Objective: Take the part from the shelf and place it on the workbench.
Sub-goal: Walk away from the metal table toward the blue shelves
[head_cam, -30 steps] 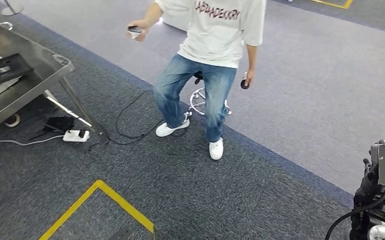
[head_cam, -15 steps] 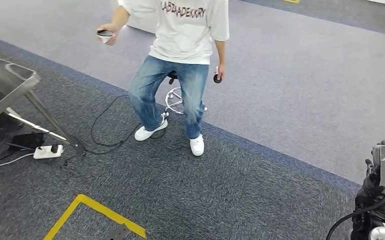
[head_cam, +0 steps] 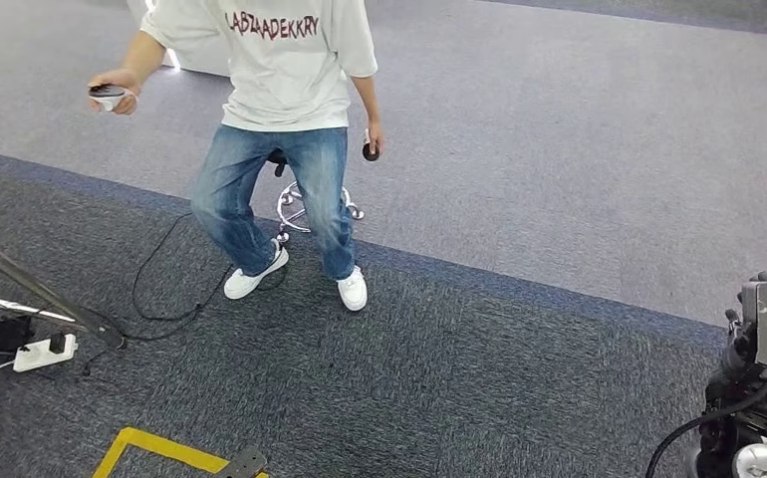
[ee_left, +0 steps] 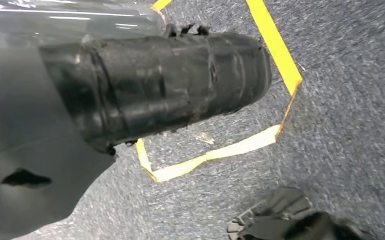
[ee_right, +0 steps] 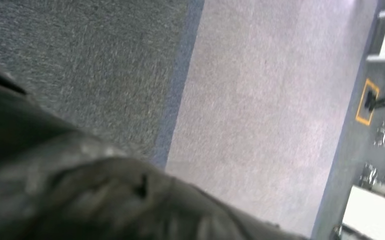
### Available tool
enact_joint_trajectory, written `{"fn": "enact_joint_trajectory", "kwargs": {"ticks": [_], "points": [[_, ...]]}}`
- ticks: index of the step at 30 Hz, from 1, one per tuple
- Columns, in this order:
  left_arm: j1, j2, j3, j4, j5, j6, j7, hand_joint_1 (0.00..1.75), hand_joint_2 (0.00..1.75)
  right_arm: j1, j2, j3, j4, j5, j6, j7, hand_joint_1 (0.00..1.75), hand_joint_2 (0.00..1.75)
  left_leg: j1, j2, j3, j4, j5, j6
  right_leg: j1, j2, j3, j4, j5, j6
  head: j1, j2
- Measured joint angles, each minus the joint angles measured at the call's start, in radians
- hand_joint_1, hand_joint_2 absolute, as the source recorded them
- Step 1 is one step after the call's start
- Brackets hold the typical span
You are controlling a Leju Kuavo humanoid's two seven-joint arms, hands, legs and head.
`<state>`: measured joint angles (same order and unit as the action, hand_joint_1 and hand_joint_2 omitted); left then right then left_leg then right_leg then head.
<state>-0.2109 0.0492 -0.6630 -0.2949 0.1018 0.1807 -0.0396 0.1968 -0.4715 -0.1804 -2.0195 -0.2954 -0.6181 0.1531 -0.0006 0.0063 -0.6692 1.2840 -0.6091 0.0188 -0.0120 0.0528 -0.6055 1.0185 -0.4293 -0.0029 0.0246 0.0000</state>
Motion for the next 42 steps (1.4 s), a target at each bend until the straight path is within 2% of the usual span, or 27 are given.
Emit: {"fn": "enact_joint_trajectory", "kwargs": {"ticks": [1,3,5,7,8,10,11,12,13,14,15,16,18,20,22,23,25,27,29,31,32,33,35,37,39,40,42], "points": [[0.000,0.001,0.000,0.000,0.000,0.001,0.002,0.00,0.00,0.000,0.000,0.000,0.000,-0.001,0.000,-0.001,0.00,0.00,0.000,-0.008,0.025,-0.058,0.038,0.005,0.000,0.013,0.000,0.002,0.000,0.000,0.000,0.000],[-0.002,0.004,0.000,0.000,0.001,0.002,0.005,0.00,0.00,-0.001,0.000,0.000,0.000,-0.002,0.001,-0.002,0.00,0.00,0.000,-0.049,0.085,-0.194,0.099,0.014,0.000,0.036,-0.002,0.006,0.001,0.003,0.001,0.000],[-0.003,0.006,0.000,0.000,0.002,0.002,0.008,0.00,0.00,-0.003,0.000,0.001,0.000,-0.001,0.003,-0.002,0.00,0.00,-0.002,-0.075,0.111,-0.256,0.115,0.017,-0.003,0.055,-0.007,0.006,0.004,0.012,0.001,0.000],[-0.005,0.006,0.000,0.000,0.003,0.000,0.007,0.00,0.00,-0.003,0.000,0.002,0.000,0.000,0.002,-0.002,0.00,0.00,-0.003,-0.057,0.117,-0.266,0.120,0.022,-0.006,0.074,-0.011,0.000,0.011,0.027,0.000,0.000],[-0.007,0.005,0.000,0.000,0.003,0.000,0.005,0.00,0.00,-0.002,-0.001,0.001,0.000,0.000,0.000,-0.002,0.00,0.00,-0.003,-0.045,0.122,-0.274,0.126,0.027,-0.006,0.065,-0.015,0.001,0.010,0.032,0.001,0.000],[-0.008,0.005,0.000,0.000,0.001,-0.001,0.002,0.00,0.00,-0.004,-0.001,0.001,0.000,0.000,-0.004,-0.003,0.00,0.00,0.001,-0.020,0.127,-0.292,0.139,0.038,-0.002,0.012,-0.041,0.049,-0.023,0.038,0.005,0.000],[-0.007,0.006,0.000,0.000,0.000,-0.001,0.000,0.00,0.00,-0.005,-0.001,0.001,0.000,0.000,-0.005,-0.003,0.00,0.00,0.000,-0.008,0.128,-0.296,0.141,0.041,-0.002,-0.019,-0.066,0.103,-0.054,0.040,0.006,0.000],[-0.006,0.006,0.000,0.000,0.000,-0.001,-0.001,0.00,0.00,-0.006,-0.002,0.001,0.000,0.000,-0.005,-0.003,0.00,0.00,-0.001,0.004,0.127,-0.296,0.141,0.043,-0.003,-0.036,-0.096,0.169,-0.086,0.043,0.007,0.000],[-0.005,0.007,0.000,0.000,0.000,-0.002,-0.002,0.00,0.00,-0.007,-0.002,0.001,0.001,0.000,-0.004,-0.003,0.00,0.00,-0.002,0.017,0.126,-0.295,0.140,0.044,-0.006,-0.042,-0.122,0.228,-0.109,0.047,0.007,0.000],[-0.005,0.007,0.000,0.000,-0.001,-0.003,-0.002,0.00,0.00,-0.006,-0.002,0.001,0.001,0.000,-0.003,-0.003,0.00,0.00,-0.002,0.029,0.126,-0.294,0.138,0.044,-0.008,-0.044,-0.136,0.261,-0.115,0.050,0.007,0.000],[-0.005,0.006,0.000,0.000,-0.001,-0.004,-0.003,0.00,0.00,-0.006,-0.002,0.002,0.001,0.000,-0.002,-0.003,0.00,0.00,-0.002,0.041,0.125,-0.292,0.137,0.043,-0.011,-0.046,-0.131,0.257,-0.104,0.054,0.007,0.000],[-0.005,0.005,0.000,0.000,-0.001,-0.005,-0.005,0.00,0.00,-0.006,-0.002,0.002,0.002,0.000,-0.002,-0.003,0.00,0.00,-0.001,0.053,0.125,-0.289,0.134,0.040,-0.014,-0.052,-0.107,0.216,-0.078,0.056,0.007,0.000],[-0.008,0.003,0.000,0.000,-0.002,-0.005,-0.008,0.00,0.00,-0.008,-0.002,0.002,0.001,0.001,-0.002,-0.002,0.00,0.00,-0.003,0.074,0.125,-0.279,0.124,0.031,-0.014,-0.087,-0.033,0.082,-0.029,0.058,0.007,0.000],[-0.011,0.003,0.000,0.000,-0.002,-0.006,-0.008,0.00,0.00,-0.009,-0.003,0.002,0.001,0.003,-0.002,0.000,0.00,0.00,-0.007,0.092,0.126,-0.268,0.113,0.019,-0.009,-0.108,0.003,0.012,-0.013,0.047,0.006,0.000],[-0.014,0.002,0.000,0.000,-0.002,-0.009,-0.008,0.00,0.00,-0.011,-0.003,0.002,0.000,0.006,-0.002,0.001,0.00,0.00,-0.008,0.110,0.129,-0.266,0.108,0.009,-0.005,-0.090,-0.001,0.012,-0.013,0.031,0.005,0.000],[-0.015,0.002,0.000,0.000,-0.002,-0.010,-0.008,0.00,0.00,-0.011,-0.004,0.002,0.000,0.008,-0.002,0.002,0.00,0.00,-0.005,0.110,0.130,-0.262,0.103,0.003,-0.005,-0.079,-0.001,0.012,-0.012,0.025,0.005,0.000],[-0.018,0.001,0.000,0.000,-0.001,-0.011,-0.008,0.00,0.00,-0.015,-0.005,0.002,-0.002,0.009,-0.002,0.003,0.00,0.00,0.000,0.071,0.113,-0.216,0.068,-0.007,-0.007,-0.060,0.000,0.009,-0.009,0.013,0.003,0.000],[-0.017,0.000,0.000,0.000,-0.001,-0.011,-0.008,0.00,0.00,-0.018,-0.006,0.002,-0.003,0.010,-0.001,0.004,0.00,0.00,0.003,0.019,0.061,-0.102,0.006,-0.011,-0.006,-0.042,-0.001,0.008,-0.007,0.005,0.002,0.000],[-0.015,-0.001,0.000,0.000,-0.001,-0.011,-0.007,0.00,0.00,-0.019,-0.006,0.002,-0.003,0.010,-0.001,0.004,0.00,0.00,0.003,0.003,0.007,0.005,-0.034,-0.009,-0.002,-0.025,-0.002,0.008,-0.007,0.002,0.002,0.000],[-0.011,0.000,0.000,0.000,0.000,-0.011,-0.005,0.00,0.00,-0.019,-0.006,0.002,-0.003,0.010,-0.001,0.004,0.00,0.00,0.002,0.000,-0.010,0.028,-0.018,-0.003,0.001,-0.003,-0.002,0.010,-0.006,0.000,0.002,0.000],[-0.010,0.000,0.000,0.000,0.000,-0.011,-0.005,0.00,0.00,-0.019,-0.006,0.002,-0.003,0.010,-0.001,0.004,0.00,0.00,0.001,-0.004,-0.001,-0.001,0.011,0.002,0.003,0.011,-0.001,0.011,-0.006,0.000,0.002,0.000],[-0.010,0.000,0.000,0.000,0.000,-0.011,-0.005,0.00,0.00,-0.019,-0.006,0.003,-0.003,0.010,-0.001,0.005,0.00,0.00,-0.001,-0.013,0.024,-0.062,0.051,0.009,0.003,0.023,-0.001,0.011,-0.006,0.000,0.002,0.000],[-0.011,0.001,0.000,0.000,0.000,-0.012,-0.005,0.00,0.00,-0.020,-0.006,0.003,-0.003,0.010,-0.001,0.006,0.00,0.00,-0.003,-0.059,0.082,-0.196,0.108,0.020,0.002,0.047,-0.002,0.012,-0.005,0.004,0.003,0.000],[-0.013,0.001,0.000,0.000,0.002,-0.012,-0.006,0.00,0.00,-0.021,-0.006,0.003,-0.003,0.010,-0.001,0.007,0.00,0.00,-0.006,-0.084,0.108,-0.255,0.122,0.023,-0.003,0.068,-0.007,0.009,0.001,0.013,0.003,0.000],[-0.015,0.000,-0.001,0.000,0.003,-0.013,-0.007,0.00,0.00,-0.020,-0.006,0.004,-0.003,0.010,-0.001,0.009,0.00,0.00,-0.009,-0.064,0.113,-0.264,0.128,0.027,-0.006,0.091,-0.011,0.000,0.009,0.028,0.002,0.000],[-0.017,0.000,-0.001,0.000,0.004,-0.013,-0.007,0.00,0.00,-0.019,-0.006,0.005,-0.003,0.011,-0.001,0.010,0.00,0.00,-0.007,-0.051,0.116,-0.274,0.134,0.031,-0.006,0.084,-0.014,0.001,0.008,0.033,0.002,0.000],[-0.017,0.000,-0.001,0.000,0.004,-0.013,-0.007,0.00,0.00,-0.022,-0.008,0.005,-0.003,0.013,-0.002,0.012,0.00,0.00,-0.003,-0.024,0.123,-0.296,0.147,0.040,-0.002,0.031,-0.041,0.051,-0.027,0.039,0.007,0.000]]}}
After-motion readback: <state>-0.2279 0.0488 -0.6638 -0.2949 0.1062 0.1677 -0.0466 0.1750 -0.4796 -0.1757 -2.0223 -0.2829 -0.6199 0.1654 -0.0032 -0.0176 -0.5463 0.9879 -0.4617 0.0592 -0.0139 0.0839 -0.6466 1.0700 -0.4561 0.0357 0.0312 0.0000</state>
